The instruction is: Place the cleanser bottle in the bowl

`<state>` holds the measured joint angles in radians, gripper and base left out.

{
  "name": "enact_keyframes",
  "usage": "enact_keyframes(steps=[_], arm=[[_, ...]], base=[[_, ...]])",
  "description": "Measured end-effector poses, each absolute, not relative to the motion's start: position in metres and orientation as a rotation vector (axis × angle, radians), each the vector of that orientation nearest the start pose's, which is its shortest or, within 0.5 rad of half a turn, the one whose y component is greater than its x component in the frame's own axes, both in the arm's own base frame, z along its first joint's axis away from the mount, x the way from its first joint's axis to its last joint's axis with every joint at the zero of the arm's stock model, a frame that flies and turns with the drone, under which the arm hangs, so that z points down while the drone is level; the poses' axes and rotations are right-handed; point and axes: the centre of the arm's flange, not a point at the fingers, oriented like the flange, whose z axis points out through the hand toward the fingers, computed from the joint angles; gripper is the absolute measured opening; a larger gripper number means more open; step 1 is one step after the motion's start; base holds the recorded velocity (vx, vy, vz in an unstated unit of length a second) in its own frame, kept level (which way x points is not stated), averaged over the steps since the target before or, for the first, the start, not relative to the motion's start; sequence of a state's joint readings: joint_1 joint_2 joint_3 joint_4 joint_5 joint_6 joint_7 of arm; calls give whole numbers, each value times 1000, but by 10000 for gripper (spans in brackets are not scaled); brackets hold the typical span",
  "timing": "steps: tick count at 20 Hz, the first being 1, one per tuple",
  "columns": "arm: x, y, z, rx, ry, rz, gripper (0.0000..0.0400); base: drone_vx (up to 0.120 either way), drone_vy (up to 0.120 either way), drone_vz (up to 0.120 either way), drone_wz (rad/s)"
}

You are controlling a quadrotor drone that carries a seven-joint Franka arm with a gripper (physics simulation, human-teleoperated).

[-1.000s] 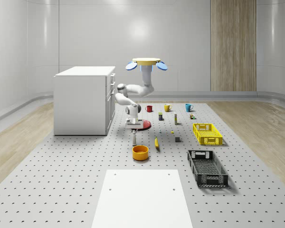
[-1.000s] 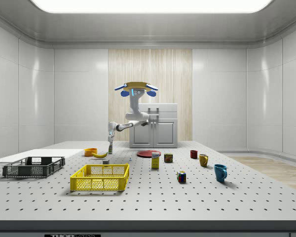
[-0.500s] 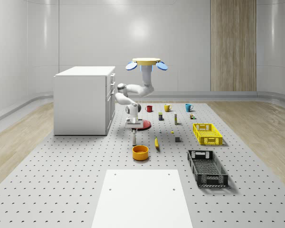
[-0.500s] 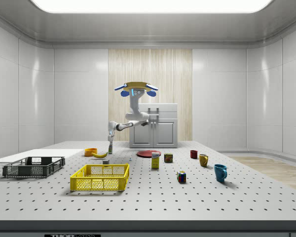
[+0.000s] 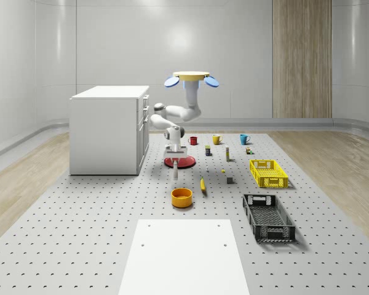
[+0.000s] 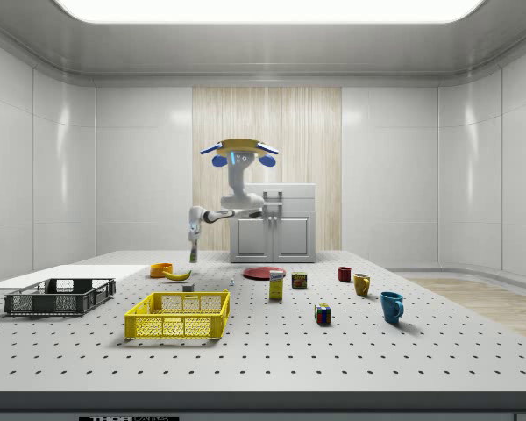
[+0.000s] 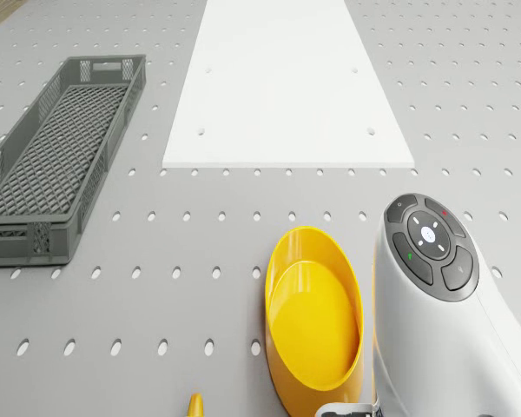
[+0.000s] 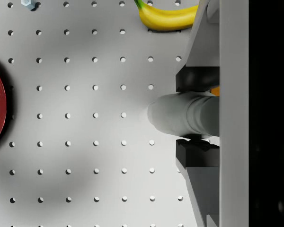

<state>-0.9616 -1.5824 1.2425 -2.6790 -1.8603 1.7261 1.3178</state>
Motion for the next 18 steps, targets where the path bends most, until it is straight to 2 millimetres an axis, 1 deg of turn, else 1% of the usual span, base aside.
enact_keyframes(steps=[5, 10, 14, 18], arm=[[325, 142, 541, 1, -1, 798, 146], [325, 142, 539, 1, 0, 795, 146], [325, 142, 539, 0, 0, 793, 146], [325, 142, 539, 0, 0, 792, 146]], base=[[120, 120, 120, 0], [112, 0, 0, 0], [120, 0, 110, 0], [120, 0, 0, 0]])
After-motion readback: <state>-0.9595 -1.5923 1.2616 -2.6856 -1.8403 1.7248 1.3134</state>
